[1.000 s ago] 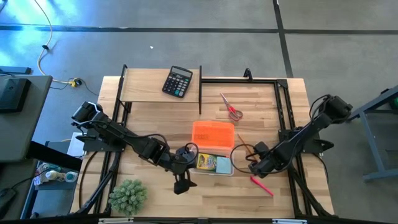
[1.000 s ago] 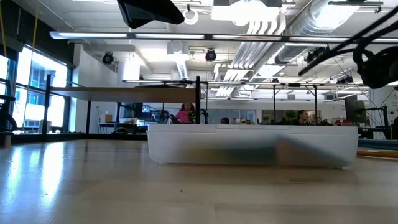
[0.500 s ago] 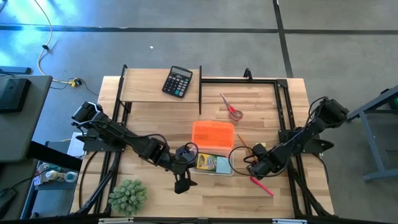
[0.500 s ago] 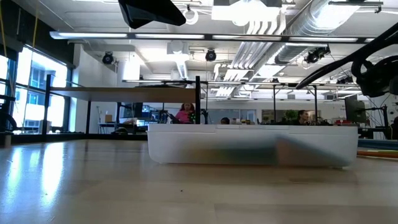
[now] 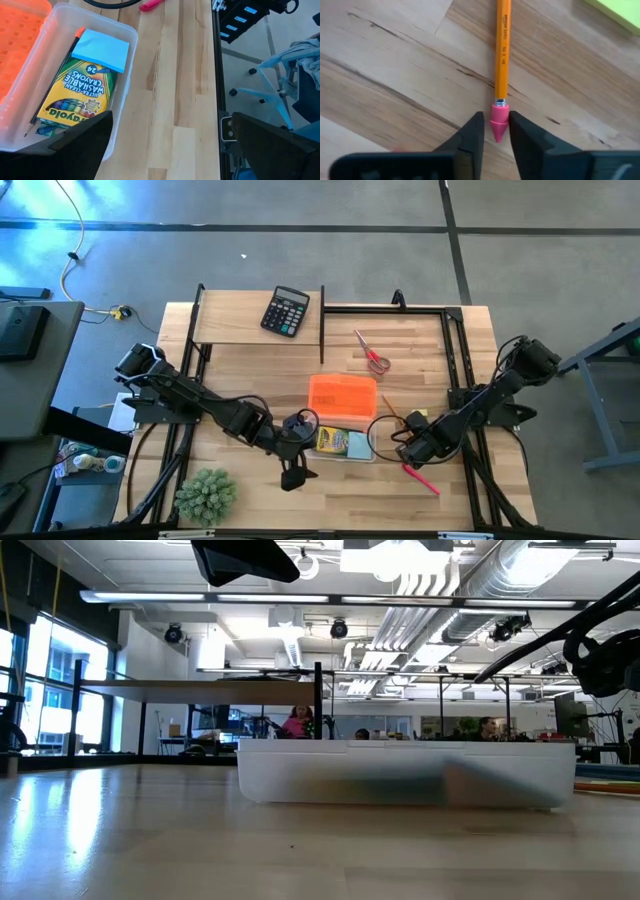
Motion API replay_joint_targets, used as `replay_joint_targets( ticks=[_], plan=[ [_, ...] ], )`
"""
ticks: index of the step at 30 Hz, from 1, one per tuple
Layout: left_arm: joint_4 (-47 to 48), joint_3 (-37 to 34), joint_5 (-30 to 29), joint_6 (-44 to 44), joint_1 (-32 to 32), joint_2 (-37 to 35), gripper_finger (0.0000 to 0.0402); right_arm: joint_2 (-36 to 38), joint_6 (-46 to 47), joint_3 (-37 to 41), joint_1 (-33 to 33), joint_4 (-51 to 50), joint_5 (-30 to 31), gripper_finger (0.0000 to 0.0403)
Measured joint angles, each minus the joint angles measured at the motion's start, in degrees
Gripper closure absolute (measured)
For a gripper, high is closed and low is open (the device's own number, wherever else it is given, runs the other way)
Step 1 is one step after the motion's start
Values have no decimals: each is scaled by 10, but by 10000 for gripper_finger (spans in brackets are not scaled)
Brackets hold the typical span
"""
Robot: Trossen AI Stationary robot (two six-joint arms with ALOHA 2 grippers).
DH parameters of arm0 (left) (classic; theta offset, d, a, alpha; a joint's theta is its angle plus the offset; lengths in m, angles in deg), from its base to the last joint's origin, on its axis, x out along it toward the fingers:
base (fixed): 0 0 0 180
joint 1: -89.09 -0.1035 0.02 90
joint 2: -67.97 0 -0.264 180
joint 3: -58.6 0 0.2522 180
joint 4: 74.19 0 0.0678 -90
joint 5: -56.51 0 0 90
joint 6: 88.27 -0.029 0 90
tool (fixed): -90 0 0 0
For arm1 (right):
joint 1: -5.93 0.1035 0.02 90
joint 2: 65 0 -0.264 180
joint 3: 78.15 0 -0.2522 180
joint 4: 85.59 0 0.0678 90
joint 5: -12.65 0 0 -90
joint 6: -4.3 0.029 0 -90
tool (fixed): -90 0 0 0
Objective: Pack school essentials
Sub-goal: Put the yellow pencil into the supply box
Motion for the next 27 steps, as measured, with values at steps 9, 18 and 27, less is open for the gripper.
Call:
replay_joint_targets(
  ticks=[9,18,27],
  plan=[
    [0,0,9,10,0,0,7,-1,-3,-7,0,-4,-3,384],
    [0,0,11,13,0,0,7,-3,-5,-19,0,-15,-1,389],
    [1,0,11,15,0,0,7,-3,-4,-37,1,-11,13,389]
  ],
)
